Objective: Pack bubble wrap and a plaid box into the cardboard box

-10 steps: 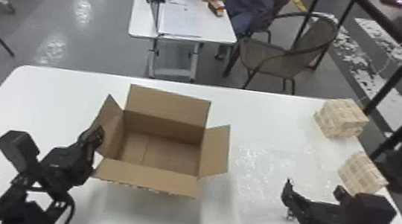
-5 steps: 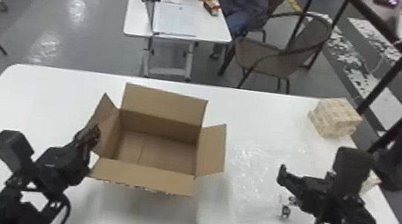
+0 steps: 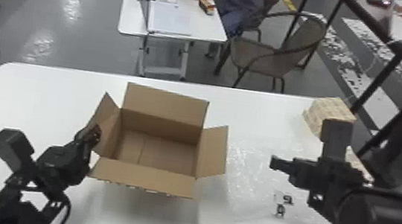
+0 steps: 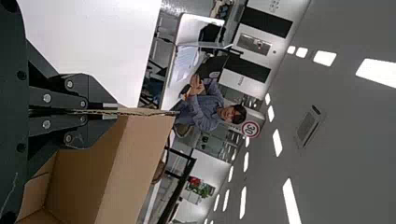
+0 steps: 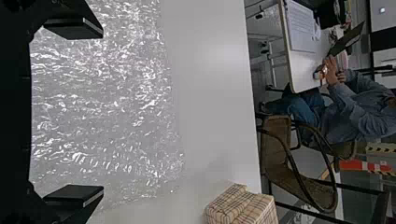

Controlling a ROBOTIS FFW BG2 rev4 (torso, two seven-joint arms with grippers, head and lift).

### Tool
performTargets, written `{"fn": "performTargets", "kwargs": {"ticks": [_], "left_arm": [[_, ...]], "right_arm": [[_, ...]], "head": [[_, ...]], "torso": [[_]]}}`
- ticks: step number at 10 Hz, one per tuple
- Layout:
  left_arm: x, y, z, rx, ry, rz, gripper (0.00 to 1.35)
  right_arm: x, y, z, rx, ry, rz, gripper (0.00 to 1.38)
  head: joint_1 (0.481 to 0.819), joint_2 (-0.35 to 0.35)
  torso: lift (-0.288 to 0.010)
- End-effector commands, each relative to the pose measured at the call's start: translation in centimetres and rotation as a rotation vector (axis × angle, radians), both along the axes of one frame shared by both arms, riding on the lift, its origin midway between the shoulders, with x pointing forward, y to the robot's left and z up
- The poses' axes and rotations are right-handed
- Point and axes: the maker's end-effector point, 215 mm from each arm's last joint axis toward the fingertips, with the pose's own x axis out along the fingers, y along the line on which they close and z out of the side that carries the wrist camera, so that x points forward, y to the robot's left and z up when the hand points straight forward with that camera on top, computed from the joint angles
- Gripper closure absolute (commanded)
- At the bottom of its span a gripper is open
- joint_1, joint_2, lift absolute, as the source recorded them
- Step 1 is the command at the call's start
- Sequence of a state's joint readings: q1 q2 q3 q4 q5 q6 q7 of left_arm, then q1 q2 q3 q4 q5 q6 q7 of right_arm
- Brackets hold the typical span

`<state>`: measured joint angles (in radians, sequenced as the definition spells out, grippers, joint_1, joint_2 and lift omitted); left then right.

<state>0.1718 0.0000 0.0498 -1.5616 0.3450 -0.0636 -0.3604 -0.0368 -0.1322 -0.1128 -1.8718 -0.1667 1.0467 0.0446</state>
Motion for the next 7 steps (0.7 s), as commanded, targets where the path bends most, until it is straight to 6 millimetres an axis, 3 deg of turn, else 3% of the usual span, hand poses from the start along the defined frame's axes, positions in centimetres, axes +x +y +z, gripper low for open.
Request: {"fn": "performTargets", "kwargs": {"ticks": [1,7], "left_arm": [[0.0,-0.4,0.0,-0.007,0.001,-0.005,1.17],[0.2,-1.3,0.5,-0.022,-0.008,-0.019,1.17]], "right_arm": [[0.5,0.1,-1.3,0.02,0.061,-0.001,0.12],[1.2,1.2,-6.1,0.066,0.248,0.008,0.12]], "head": [[0.695,-0.105],[0.695,-0.109]], "torso": [[-0.073],[-0.073]]}}
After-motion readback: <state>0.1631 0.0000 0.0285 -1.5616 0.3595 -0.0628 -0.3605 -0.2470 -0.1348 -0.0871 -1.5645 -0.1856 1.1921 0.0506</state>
